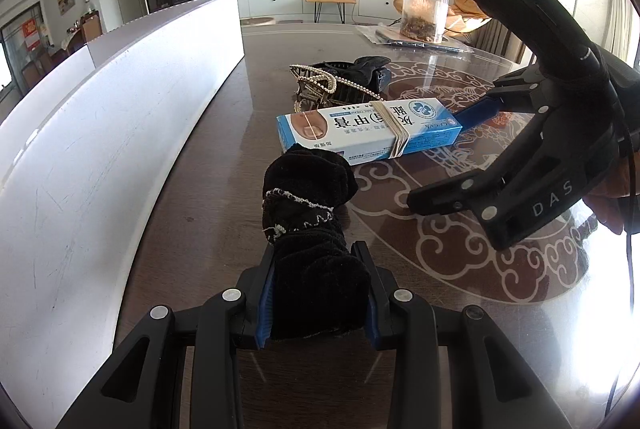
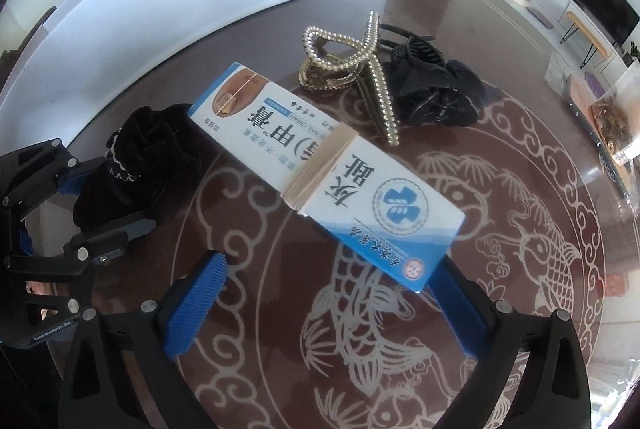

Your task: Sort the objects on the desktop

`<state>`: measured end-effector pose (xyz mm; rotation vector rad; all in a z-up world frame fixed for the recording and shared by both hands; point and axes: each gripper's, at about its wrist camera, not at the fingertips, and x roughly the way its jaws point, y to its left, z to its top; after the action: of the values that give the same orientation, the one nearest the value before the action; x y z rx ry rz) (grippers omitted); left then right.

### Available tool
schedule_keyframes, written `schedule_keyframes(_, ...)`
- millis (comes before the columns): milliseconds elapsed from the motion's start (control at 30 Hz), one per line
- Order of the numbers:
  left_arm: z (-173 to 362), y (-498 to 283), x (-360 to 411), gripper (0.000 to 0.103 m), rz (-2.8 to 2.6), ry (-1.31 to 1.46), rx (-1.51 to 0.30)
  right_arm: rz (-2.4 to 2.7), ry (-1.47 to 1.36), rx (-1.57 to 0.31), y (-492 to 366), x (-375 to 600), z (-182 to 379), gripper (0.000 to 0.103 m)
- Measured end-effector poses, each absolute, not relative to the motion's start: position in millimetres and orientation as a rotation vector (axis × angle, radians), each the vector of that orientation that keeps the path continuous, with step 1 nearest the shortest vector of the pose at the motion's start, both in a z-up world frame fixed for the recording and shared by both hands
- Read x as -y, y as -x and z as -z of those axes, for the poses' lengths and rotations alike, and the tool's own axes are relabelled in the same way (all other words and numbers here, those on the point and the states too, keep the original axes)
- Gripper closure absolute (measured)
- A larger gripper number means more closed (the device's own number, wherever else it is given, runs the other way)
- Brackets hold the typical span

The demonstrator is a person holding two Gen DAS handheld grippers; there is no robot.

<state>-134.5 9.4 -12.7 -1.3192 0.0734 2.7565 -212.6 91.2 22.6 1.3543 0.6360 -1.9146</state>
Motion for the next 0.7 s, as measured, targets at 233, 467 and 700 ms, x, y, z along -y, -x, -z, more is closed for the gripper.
schedule_keyframes(233, 12, 135, -10, 0.068, -2.757, 1.319, -0.074, 2.141, -1.338, -0.452, 205, -120, -33, 0.084)
schedule_keyframes(467, 13, 134, -9, 0.068, -2.754, 1.318, -0.068, 2.328, -1.329, -0.230, 157, -166, -33, 0.084)
schedule_keyframes(700, 13, 135, -10, 0.068, -2.752, 1.317, -0.061, 2.433, -1.276, -0.239, 77, -199, -32, 0.084)
